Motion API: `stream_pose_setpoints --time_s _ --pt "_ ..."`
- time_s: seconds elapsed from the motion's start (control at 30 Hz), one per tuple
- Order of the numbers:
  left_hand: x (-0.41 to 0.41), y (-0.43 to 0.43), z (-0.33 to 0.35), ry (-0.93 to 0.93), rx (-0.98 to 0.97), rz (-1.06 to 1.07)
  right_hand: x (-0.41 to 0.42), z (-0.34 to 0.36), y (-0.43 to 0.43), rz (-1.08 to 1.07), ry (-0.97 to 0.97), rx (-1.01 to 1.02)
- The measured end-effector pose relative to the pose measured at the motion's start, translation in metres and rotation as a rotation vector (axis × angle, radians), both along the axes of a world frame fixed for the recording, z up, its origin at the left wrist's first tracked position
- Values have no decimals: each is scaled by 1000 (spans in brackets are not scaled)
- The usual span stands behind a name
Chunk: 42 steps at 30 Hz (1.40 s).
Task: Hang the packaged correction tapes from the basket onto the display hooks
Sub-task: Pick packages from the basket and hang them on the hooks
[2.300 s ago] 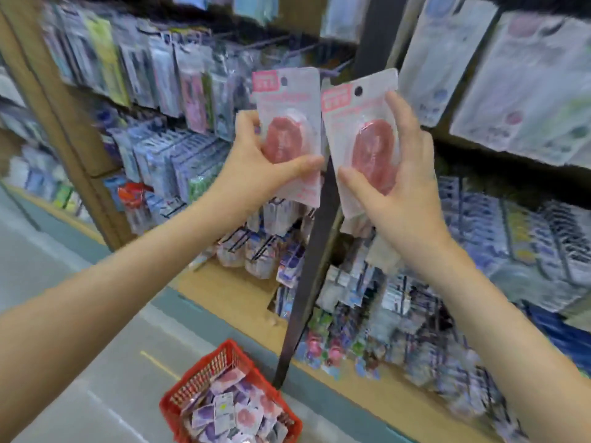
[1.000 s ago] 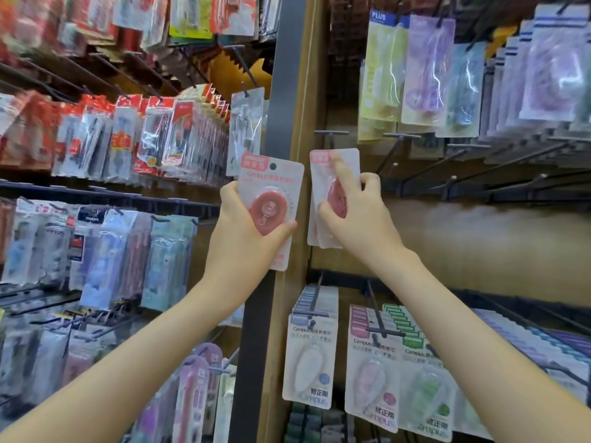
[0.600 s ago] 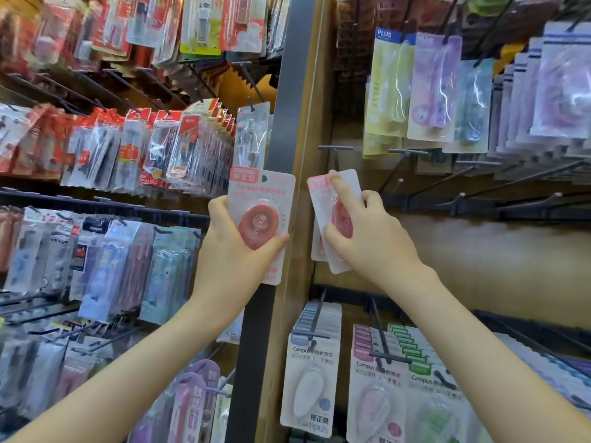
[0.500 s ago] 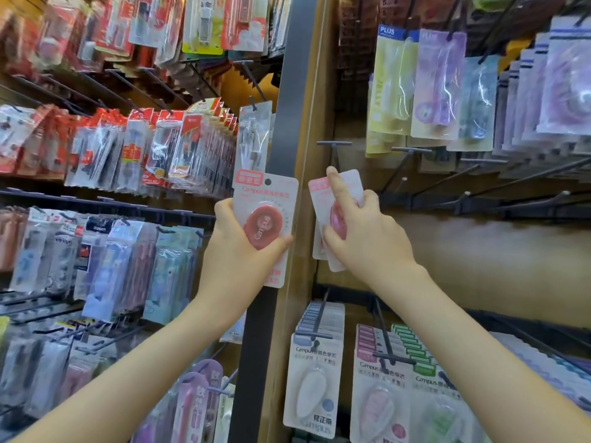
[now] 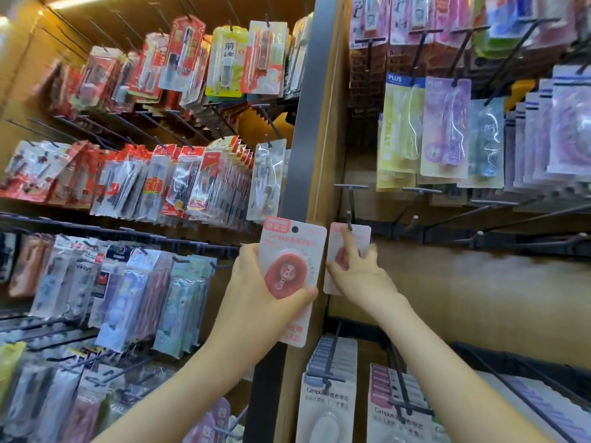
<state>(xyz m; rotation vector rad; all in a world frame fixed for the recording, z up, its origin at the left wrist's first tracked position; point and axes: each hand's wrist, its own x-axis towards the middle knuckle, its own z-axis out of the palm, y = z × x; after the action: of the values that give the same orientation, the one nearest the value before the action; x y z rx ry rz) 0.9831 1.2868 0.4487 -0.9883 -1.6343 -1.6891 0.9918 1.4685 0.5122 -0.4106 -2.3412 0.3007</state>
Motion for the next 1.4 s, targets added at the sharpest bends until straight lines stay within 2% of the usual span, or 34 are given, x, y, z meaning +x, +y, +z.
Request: stream_pose_setpoints --time_s 0.1,0.17,0.23,0.3,0.43,0.57,0.67,0.77,0.97,1.17,1.3,1.4 --pt "11 -5 2 41 10 -30 27 -15 -19 315 232 -96" --pt "18 -2 8 69 -23 -53 47 -21 -32 561 385 -279" --pt "24 5 14 97 -51 -76 64 -21 -41 792 435 -499" --pt "31 16 17 120 -62 -90 73 -22 -44 913 440 -574" --pt "39 31 21 173 -96 -39 78 -17 -39 890 490 -528" --pt "21 28 22 539 -133 365 77 -2 -27 849 538 -539" --pt "-4 27 23 574 -236 604 70 2 -22 783 497 -411" --pt "-28 27 20 621 -387 721 61 4 -21 724 444 -347" --pt "-40 26 18 703 -444 787 44 4 -23 602 513 -73" --pt "-45 29 16 707 -384 682 37 -2 -24 614 546 -83" --pt "-49 30 15 701 -332 621 41 -1 -24 622 640 -155" --pt "-50 30 15 705 -305 582 43 4 -21 665 604 -236"
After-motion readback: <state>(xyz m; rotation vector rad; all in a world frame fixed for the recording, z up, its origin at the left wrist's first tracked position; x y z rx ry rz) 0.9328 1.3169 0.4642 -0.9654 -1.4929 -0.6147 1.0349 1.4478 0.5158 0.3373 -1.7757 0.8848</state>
